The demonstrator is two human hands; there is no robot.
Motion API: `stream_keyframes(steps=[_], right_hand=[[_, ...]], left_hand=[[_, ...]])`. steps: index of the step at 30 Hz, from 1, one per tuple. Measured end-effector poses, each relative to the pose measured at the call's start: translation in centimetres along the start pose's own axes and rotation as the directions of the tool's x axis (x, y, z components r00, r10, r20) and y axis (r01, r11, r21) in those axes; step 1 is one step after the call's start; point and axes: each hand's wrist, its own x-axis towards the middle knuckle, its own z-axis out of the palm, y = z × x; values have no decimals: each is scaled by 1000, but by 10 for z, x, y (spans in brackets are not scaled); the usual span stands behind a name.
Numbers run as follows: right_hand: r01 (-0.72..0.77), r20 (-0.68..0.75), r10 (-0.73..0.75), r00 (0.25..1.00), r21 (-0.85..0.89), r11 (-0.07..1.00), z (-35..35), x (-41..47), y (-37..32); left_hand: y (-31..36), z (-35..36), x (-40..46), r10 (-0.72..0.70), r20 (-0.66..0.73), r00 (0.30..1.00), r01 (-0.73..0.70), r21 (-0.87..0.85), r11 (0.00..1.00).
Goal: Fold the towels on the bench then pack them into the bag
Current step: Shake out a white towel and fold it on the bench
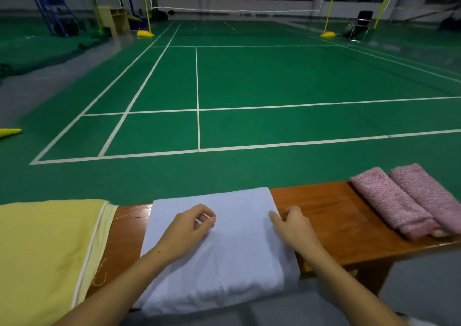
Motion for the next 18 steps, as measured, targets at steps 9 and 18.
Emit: stream_keyframes(steps=[9,18], right_hand=[[228,-13,-230,973,193,954,14,-30,-33],[477,209,-524,825,239,846,17,-53,-34]], left_hand=[[30,31,21,109,240,965,-140,115,983],[33,31,41,98,466,880,-338,466,818]])
